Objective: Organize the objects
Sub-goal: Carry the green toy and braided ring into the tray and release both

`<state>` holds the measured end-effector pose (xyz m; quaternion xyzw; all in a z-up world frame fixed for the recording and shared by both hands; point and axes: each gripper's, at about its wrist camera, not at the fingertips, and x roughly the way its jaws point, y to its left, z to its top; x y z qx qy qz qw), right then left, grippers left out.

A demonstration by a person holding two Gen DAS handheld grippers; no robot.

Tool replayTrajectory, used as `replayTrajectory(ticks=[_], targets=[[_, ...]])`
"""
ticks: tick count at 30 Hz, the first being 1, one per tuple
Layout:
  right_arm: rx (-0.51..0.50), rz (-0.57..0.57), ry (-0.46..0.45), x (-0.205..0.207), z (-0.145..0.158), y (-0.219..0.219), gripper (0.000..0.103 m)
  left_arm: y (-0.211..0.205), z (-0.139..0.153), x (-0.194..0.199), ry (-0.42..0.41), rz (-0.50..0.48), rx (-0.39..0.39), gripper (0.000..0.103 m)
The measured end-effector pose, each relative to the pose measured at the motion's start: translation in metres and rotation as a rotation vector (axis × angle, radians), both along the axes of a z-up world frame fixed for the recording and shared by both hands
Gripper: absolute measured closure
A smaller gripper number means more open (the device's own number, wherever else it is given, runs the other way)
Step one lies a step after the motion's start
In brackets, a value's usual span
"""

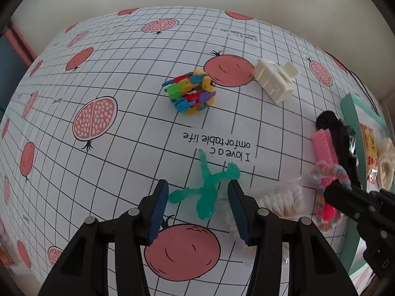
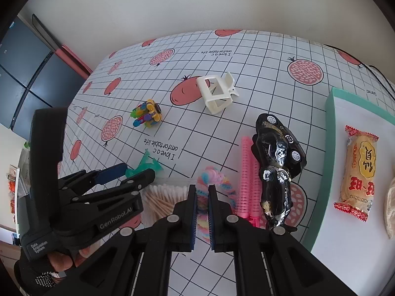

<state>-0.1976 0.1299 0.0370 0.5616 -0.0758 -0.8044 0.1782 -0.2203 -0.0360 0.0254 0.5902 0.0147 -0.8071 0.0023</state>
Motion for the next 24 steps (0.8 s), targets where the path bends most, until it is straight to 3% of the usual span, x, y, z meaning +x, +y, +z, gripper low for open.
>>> replayTrajectory(ticks=[5, 16, 24], targets=[[-0.001, -0.007, 0.003, 0.0, 0.001, 0.001, 0.095, -0.002, 0.001, 0.002, 0.009, 0.017, -0.018, 0.064], [-0.014, -0.006, 0.044, 0.004, 0.018, 0.003, 0.095, -0.01, 0.01, -0.001, 0.022, 0.065, 0.014, 0.067], [-0.032, -0.02, 0.103, 0.009, 0.042, 0.017, 0.095, 0.0, 0.055, 0.005, 0.136, 0.067, 0.031, 0.068]])
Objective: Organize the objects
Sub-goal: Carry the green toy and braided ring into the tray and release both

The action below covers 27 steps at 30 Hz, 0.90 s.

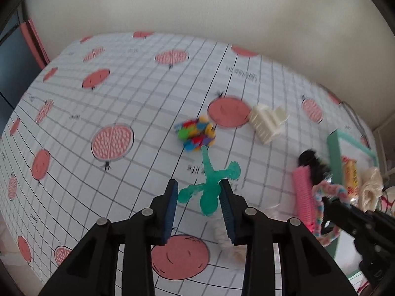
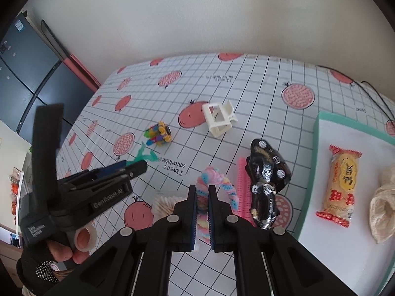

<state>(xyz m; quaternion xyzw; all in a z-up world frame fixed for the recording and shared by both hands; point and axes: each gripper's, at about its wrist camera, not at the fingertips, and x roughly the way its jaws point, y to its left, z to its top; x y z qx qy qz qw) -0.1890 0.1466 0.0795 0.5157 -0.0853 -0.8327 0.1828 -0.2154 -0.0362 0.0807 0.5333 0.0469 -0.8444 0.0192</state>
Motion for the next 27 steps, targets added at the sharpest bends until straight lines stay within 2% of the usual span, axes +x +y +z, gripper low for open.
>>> replayTrajectory(ticks=[7, 14, 20, 27], targets=[[0.007, -0.046, 0.036, 0.008, 0.017, 0.03, 0.095, 0.02, 0.037, 0.0, 0.09, -0.03, 0.02, 0.068], [0.046, -0.148, 0.034, 0.017, 0.02, 0.091, 0.095, 0.076, 0.059, 0.007, 0.147, -0.129, 0.037, 0.067], [0.099, -0.277, 0.01, 0.03, 0.016, 0.158, 0.095, 0.138, 0.051, 0.014, 0.122, -0.243, 0.084, 0.067], [0.176, -0.39, -0.035, 0.048, 0.006, 0.222, 0.095, 0.207, 0.021, 0.029, 0.048, -0.368, 0.102, 0.067]])
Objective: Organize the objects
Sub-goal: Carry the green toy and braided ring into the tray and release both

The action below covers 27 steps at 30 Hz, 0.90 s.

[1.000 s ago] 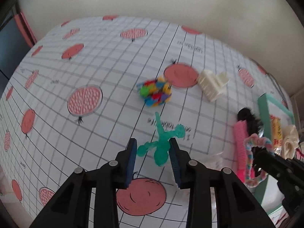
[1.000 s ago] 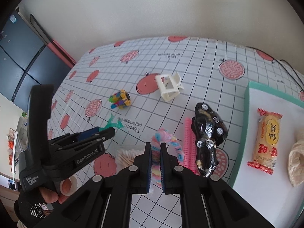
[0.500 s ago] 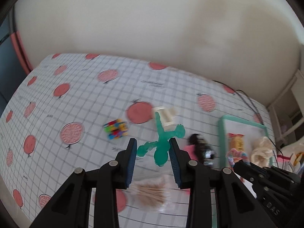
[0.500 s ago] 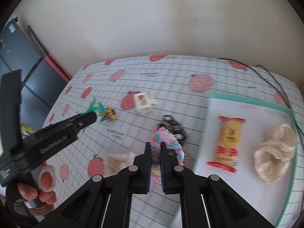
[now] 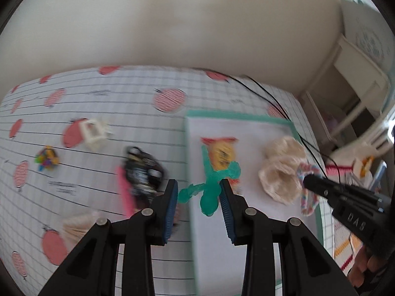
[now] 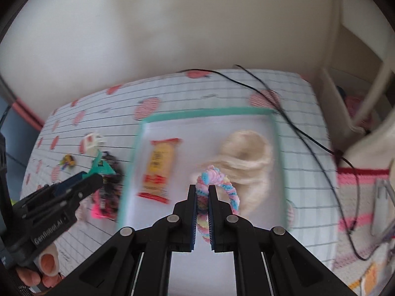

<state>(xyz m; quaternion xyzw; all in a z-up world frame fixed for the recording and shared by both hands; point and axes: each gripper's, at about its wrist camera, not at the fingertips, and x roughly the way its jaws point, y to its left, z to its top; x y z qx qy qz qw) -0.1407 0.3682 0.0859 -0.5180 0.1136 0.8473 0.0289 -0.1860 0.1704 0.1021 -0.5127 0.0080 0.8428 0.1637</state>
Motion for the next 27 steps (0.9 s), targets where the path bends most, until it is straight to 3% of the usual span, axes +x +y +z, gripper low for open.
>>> replayTrajectory(ticks=[6, 12, 27], targets=[[0.037, -0.034, -0.074, 0.002, -0.024, 0.022, 0.095, 0.035, -0.037, 0.013, -0.075, -0.067, -0.037, 0.067], [-0.013, -0.013, -0.129, -0.004, -0.052, 0.013, 0.095, 0.041, -0.06, 0.013, -0.118, -0.081, -0.075, 0.067], [-0.031, -0.012, -0.169, -0.007, -0.071, -0.006, 0.092, 0.04, -0.067, 0.015, -0.129, -0.11, -0.091, 0.064]])
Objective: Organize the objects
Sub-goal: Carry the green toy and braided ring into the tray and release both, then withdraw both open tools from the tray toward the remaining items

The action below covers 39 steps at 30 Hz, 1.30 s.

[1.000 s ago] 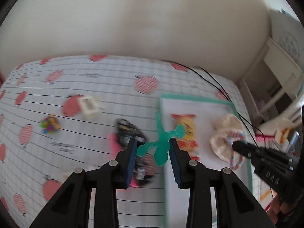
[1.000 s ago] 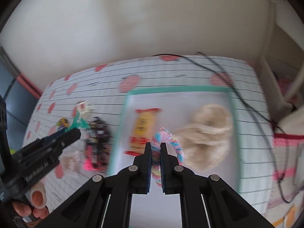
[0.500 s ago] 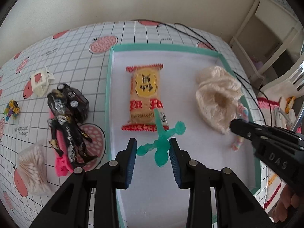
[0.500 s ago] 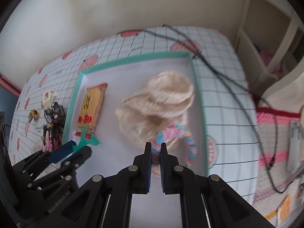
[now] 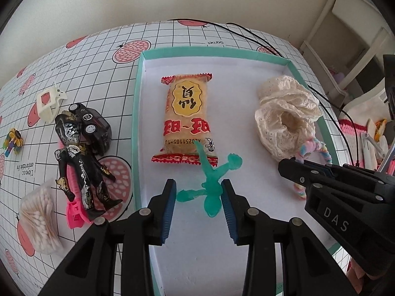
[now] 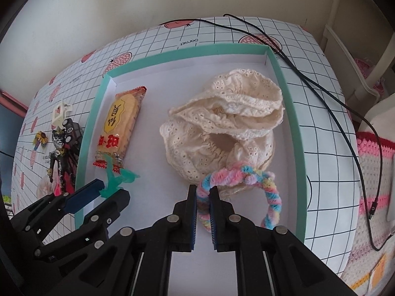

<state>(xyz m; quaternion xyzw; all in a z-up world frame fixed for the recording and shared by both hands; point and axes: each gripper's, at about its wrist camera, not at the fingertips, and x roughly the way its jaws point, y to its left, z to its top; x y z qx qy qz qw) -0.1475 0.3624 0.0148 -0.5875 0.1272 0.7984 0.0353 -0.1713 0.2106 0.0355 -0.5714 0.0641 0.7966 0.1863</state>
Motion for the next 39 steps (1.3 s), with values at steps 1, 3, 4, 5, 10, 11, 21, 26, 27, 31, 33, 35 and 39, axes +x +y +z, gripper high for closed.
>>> replayTrajectory(ticks=[1, 3, 4, 5, 10, 11, 21, 26, 27, 31, 33, 35, 39], targets=[[-0.003, 0.003, -0.003, 0.0, 0.0, 0.0, 0.091, 0.0, 0.0, 0.0, -0.003, -0.002, 0.002, 0.064], [-0.01, -0.008, -0.004, 0.0, 0.0, 0.001, 0.088, 0.0, 0.0, 0.001, -0.01, -0.002, 0.003, 0.064], [-0.019, -0.009, -0.006, 0.0, 0.0, 0.002, 0.084, 0.001, -0.001, 0.0, -0.017, -0.004, 0.005, 0.063], [-0.022, -0.007, -0.007, 0.0, 0.0, 0.002, 0.081, 0.002, 0.0, 0.0, -0.022, -0.008, 0.01, 0.062], [-0.007, -0.002, 0.013, -0.001, 0.009, -0.001, 0.074, 0.002, 0.008, 0.001, -0.021, -0.009, 0.023, 0.057], [-0.009, -0.004, 0.021, 0.0, 0.013, 0.0, 0.074, 0.001, 0.011, 0.001, -0.02, -0.009, 0.029, 0.057], [-0.003, -0.004, 0.112, 0.005, 0.047, 0.006, 0.074, -0.011, 0.039, -0.005, 0.056, 0.018, 0.051, 0.057], [0.004, -0.007, 0.105, 0.002, 0.045, 0.003, 0.074, -0.018, 0.042, -0.009, 0.089, 0.073, 0.055, 0.057], [0.005, -0.008, 0.104, 0.002, 0.044, 0.004, 0.074, -0.02, 0.043, -0.009, 0.097, 0.085, 0.054, 0.055], [0.021, -0.007, 0.099, 0.002, 0.04, 0.001, 0.065, -0.028, 0.042, -0.014, 0.116, 0.126, 0.042, 0.046], [0.031, -0.005, 0.103, 0.002, 0.04, -0.001, 0.056, -0.034, 0.041, -0.015, 0.124, 0.142, 0.034, 0.04], [0.033, -0.006, 0.107, 0.001, 0.04, 0.0, 0.05, -0.039, 0.041, -0.016, 0.131, 0.159, 0.035, 0.035], [0.042, -0.004, 0.115, 0.002, 0.04, 0.0, 0.034, -0.046, 0.041, -0.019, 0.147, 0.185, 0.03, 0.016]])
